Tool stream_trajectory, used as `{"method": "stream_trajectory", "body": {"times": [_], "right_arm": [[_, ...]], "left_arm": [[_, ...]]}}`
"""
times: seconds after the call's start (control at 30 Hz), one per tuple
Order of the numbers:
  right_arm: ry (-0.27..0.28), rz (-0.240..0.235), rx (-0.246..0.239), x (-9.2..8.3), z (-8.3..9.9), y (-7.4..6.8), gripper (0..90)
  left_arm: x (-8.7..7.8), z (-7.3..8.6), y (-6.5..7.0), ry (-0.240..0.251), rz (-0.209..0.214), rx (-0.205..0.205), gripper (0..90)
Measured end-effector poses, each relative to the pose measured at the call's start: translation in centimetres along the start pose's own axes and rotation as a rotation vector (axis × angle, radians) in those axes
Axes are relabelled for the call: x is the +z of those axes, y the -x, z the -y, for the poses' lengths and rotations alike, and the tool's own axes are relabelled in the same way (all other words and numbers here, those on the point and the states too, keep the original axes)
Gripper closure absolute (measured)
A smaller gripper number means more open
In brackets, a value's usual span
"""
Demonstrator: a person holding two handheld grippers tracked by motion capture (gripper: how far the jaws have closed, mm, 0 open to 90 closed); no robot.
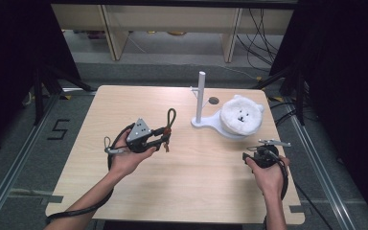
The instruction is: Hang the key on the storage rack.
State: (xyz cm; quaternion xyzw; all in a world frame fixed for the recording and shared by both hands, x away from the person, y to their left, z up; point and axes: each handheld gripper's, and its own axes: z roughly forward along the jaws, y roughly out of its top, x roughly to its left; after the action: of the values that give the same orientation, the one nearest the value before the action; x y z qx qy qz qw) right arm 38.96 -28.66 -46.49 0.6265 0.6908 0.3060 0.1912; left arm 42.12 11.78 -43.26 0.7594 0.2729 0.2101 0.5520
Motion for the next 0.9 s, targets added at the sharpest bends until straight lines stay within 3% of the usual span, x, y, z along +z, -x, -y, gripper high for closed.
{"method": "stream_trajectory", "body": {"times": [0.3, 0.47, 0.57, 0.63, 0.77, 0.8, 0.9], "right_arm": [[0.025, 0.003, -0.024, 0.2, 0.1, 0.3, 52.2], [0.007, 0.013, 0.043, 0.2, 0.0, -0.1, 52.2], [0.018, -0.005, -0.019, 0.2, 0.2, 0.3, 52.2], [0.011, -0.012, -0.007, 0.0, 0.1, 0.1, 52.2], [0.011, -0.001, -0.053, 0.1, 0.2, 0.5, 52.2], [0.026, -0.006, -0.008, 0.2, 0.1, 0.2, 52.1], [0.011, -0.012, 0.022, 0.0, 0.1, 0.0, 52.2]], "left_arm": [[1.1, -0.6, -0.4, -0.003, -0.002, 0.002, 67.4], [1.7, -0.9, -0.3, 0.0, 0.002, 0.005, 67.4], [2.0, -1.2, -0.3, 0.005, 0.004, 0.008, 67.3], [2.2, -1.4, -0.3, 0.007, 0.006, 0.011, 67.3], [2.7, -1.8, -0.5, 0.001, 0.002, 0.008, 67.3], [2.8, -1.8, -0.5, -0.003, 0.0, 0.007, 67.3], [3.1, -2.0, -0.8, -0.004, -0.004, 0.006, 67.3]]}}
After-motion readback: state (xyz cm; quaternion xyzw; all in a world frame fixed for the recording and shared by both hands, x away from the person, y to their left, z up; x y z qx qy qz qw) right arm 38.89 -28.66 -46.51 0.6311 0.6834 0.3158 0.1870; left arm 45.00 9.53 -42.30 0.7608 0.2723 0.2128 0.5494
